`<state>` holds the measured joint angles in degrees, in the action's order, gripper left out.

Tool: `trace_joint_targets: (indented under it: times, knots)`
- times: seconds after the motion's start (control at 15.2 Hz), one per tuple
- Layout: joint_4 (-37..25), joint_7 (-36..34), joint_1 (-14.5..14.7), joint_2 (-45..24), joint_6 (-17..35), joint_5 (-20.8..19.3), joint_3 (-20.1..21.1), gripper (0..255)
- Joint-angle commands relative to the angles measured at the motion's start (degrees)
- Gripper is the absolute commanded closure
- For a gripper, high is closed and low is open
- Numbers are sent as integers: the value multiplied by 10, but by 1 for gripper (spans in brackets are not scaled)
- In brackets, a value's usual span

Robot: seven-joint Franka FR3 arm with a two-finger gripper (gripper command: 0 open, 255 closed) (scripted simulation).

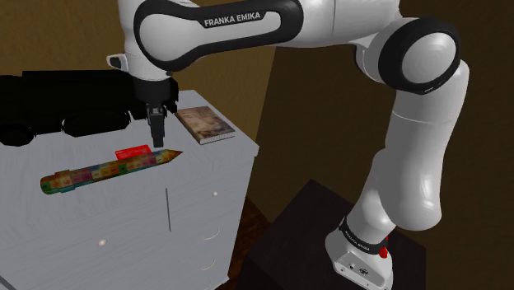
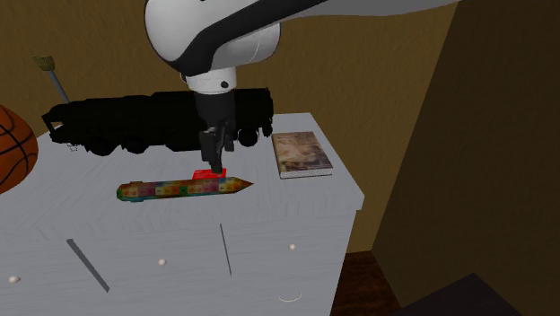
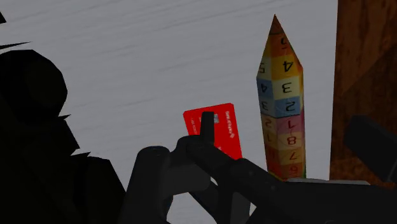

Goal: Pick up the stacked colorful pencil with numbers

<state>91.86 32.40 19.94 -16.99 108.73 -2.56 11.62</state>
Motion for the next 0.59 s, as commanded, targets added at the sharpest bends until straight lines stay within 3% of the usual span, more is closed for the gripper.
trace_joint_targets:
  times: [0.0, 0.33, 0.53]
  knots:
    - [-42, 17, 15, -34, -5, -12, 10, 0]
    - [-112, 58, 50, -96, -7, -40, 32, 0]
    - [-94, 57, 50, -99, 15, -41, 31, 0]
